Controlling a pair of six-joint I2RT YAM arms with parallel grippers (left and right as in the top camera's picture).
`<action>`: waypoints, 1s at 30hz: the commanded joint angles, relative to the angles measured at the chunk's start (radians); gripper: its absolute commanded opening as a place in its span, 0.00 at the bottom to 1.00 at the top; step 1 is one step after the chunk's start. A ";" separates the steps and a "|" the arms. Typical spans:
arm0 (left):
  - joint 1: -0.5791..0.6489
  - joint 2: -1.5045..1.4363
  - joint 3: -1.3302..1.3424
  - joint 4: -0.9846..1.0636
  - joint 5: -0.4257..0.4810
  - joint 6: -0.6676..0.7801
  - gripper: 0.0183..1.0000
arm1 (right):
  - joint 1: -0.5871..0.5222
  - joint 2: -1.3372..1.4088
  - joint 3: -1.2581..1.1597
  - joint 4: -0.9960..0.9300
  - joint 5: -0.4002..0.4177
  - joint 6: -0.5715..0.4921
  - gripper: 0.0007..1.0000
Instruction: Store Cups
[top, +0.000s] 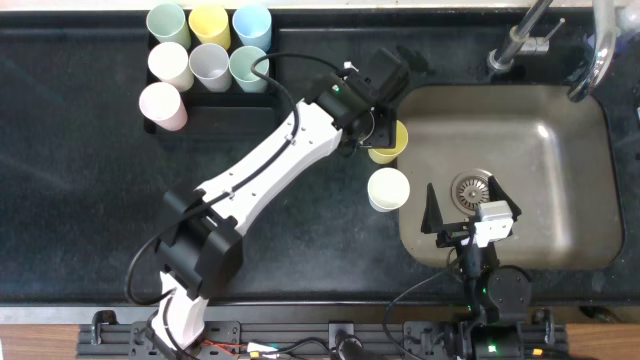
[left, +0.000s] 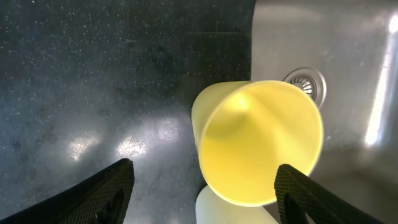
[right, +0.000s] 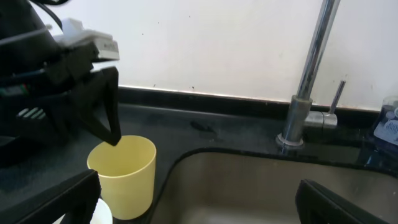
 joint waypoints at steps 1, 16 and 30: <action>-0.010 0.042 0.029 -0.002 0.021 -0.008 0.74 | -0.003 -0.011 -0.014 0.006 0.008 0.000 1.00; -0.011 0.123 0.069 0.050 0.027 -0.011 0.44 | -0.003 -0.011 -0.014 0.006 0.008 0.000 1.00; -0.011 0.138 0.092 0.049 -0.011 -0.167 0.02 | -0.003 -0.011 -0.014 0.006 0.008 0.000 1.00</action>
